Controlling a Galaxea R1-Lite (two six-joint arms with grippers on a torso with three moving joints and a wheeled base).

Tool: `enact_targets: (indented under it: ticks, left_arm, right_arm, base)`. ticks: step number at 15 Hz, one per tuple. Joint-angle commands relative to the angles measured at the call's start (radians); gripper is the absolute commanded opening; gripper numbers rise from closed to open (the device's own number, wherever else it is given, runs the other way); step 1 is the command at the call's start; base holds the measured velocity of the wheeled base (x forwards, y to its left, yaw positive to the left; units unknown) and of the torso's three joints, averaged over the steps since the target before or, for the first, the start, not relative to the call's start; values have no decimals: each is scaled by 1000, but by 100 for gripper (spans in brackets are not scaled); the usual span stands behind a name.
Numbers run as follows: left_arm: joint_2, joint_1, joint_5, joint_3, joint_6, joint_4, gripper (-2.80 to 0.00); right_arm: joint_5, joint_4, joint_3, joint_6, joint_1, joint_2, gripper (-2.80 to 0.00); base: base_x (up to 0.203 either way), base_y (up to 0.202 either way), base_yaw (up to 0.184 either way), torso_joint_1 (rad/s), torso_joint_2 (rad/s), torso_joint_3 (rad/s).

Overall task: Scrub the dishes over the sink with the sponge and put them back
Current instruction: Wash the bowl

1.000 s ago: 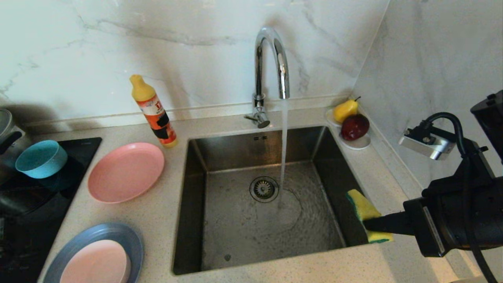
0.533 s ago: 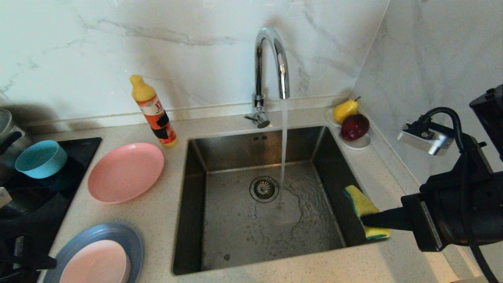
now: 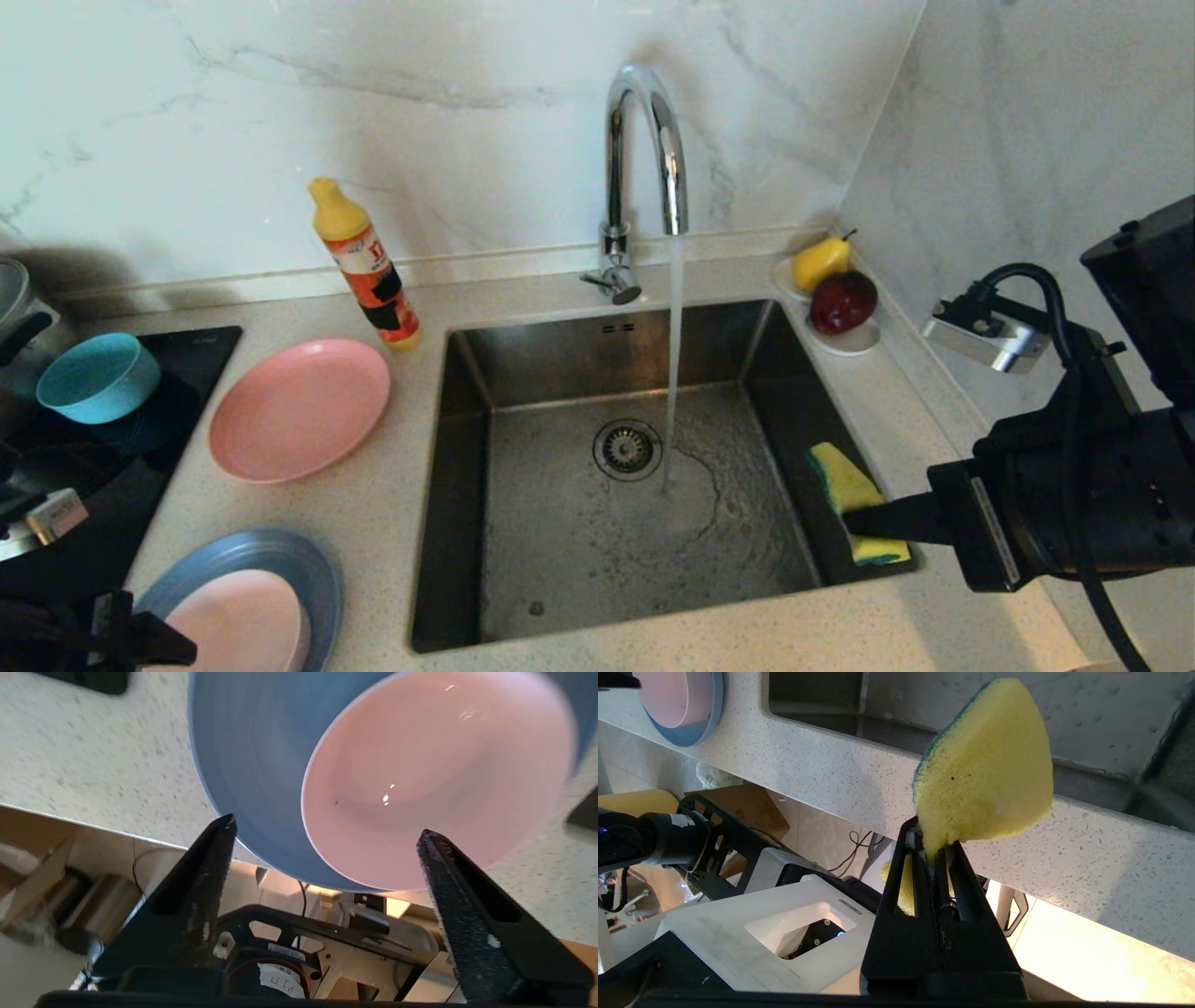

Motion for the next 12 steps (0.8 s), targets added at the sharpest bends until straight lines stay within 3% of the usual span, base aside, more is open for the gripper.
enact_targets:
  ticks: [1,12]
  left_arm:
    - [38,0,-1,27,-8,-14,0]
    - [148,-24,2,100,-61,-192,0]
  right_arm:
    - [2,4,4,7,1,4,-280]
    - [-2,3,2,2,-1,5,-280]
  base:
    - [0,0,0,0,0,0]
    - [0,0,0,0,0,0]
